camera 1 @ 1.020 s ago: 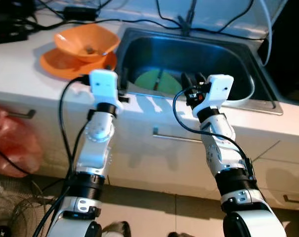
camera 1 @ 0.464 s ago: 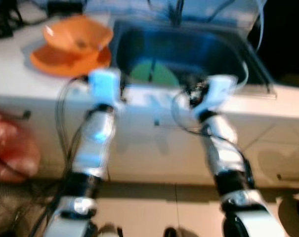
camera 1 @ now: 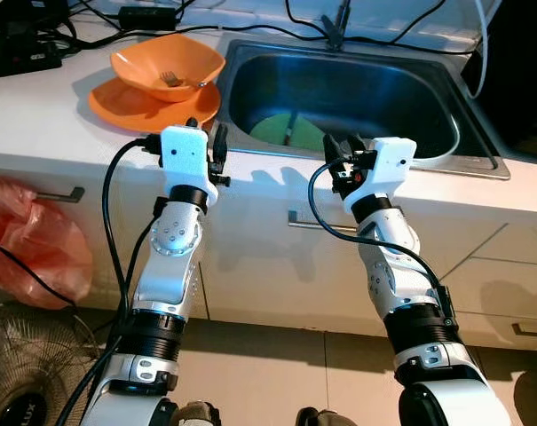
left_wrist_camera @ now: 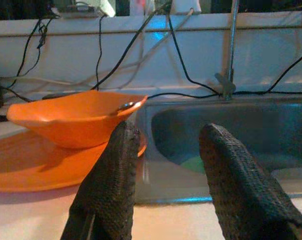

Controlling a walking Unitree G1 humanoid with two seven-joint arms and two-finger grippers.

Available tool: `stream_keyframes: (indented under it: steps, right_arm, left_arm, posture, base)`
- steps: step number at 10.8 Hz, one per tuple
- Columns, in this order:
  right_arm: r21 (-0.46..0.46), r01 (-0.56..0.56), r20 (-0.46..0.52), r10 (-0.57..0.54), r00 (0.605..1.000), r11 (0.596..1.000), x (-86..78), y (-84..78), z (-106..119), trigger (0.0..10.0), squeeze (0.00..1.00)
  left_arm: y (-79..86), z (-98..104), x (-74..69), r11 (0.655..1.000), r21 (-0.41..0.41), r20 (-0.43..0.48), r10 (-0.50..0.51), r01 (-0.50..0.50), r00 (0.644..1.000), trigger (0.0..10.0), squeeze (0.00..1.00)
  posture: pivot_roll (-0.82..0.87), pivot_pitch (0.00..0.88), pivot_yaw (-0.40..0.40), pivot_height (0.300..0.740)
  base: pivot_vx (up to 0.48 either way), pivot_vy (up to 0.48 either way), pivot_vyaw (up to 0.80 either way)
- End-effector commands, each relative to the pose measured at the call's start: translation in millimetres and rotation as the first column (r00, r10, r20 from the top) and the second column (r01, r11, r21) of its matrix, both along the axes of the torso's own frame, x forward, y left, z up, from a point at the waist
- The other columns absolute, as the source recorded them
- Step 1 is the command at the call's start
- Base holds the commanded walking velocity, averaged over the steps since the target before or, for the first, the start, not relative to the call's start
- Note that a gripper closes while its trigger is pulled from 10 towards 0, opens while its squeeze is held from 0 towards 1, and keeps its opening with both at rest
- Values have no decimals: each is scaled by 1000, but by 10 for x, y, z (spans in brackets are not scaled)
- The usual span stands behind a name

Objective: Kitchen organization

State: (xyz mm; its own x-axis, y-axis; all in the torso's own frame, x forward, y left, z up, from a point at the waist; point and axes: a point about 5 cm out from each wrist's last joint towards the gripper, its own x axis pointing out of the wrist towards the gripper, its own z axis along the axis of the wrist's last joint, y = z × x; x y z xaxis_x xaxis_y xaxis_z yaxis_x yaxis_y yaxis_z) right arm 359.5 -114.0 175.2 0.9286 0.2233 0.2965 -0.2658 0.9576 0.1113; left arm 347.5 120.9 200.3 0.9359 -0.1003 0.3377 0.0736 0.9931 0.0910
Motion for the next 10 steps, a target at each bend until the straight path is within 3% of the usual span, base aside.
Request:
stream_keyframes:
  steps: [1,3,10]
  right_arm:
    - [7,11,4,-11,1000,1000,3,-41,11,10000,0]
    - [6,8,5,-8,1000,1000,3,-39,14,10000,0]
    - [-25,5,-1,-5,1000,1000,-1,-31,-12,10000,0]
  left_arm:
    - [-40,85,-16,1000,0,41,-5,5,999,10000,0]
    - [5,95,-5,1000,-5,40,21,-21,999,10000,0]
    - [5,85,-5,1000,5,34,22,-23,999,10000,0]
  posture:
    - [49,103,-49,740]
    - [49,103,-49,740]
    - [51,114,-50,740]
  base:
    - [0,0,0]
    - [0,0,0]
    - [397,0,159]
